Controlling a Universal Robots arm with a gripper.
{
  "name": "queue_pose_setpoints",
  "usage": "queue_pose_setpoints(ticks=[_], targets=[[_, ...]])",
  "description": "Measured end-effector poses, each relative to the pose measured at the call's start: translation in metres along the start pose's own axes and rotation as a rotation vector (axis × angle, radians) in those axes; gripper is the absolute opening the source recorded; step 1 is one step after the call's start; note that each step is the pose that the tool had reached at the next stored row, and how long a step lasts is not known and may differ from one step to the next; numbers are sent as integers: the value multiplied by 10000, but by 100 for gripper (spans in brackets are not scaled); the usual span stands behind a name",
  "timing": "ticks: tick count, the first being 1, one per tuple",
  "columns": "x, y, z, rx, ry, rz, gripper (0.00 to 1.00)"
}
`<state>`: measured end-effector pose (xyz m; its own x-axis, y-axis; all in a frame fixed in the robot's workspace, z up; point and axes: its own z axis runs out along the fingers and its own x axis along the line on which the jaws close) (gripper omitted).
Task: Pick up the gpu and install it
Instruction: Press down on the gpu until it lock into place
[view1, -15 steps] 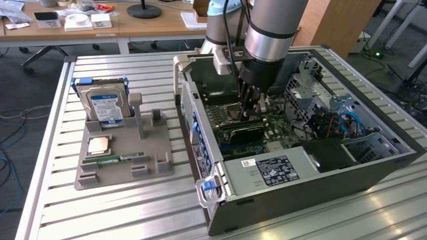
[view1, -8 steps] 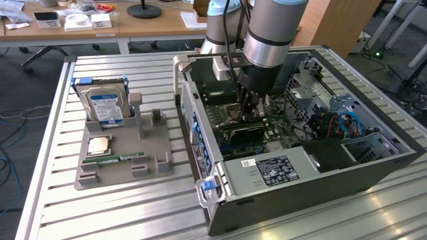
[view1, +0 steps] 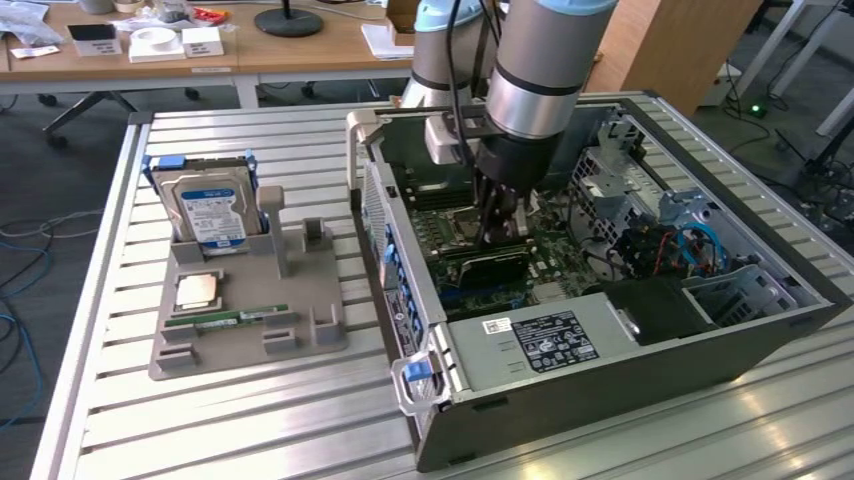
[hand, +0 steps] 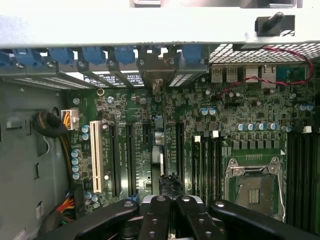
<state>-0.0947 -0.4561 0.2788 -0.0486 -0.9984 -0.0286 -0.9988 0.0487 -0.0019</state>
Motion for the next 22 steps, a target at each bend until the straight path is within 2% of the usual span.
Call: queue_pose_setpoints(ticks=[7, 12, 22], targets=[[1, -8, 57, 0, -1, 0, 11], [0, -39, 60, 0, 0, 0, 11], [-23, -34, 101, 0, 2, 0, 11]])
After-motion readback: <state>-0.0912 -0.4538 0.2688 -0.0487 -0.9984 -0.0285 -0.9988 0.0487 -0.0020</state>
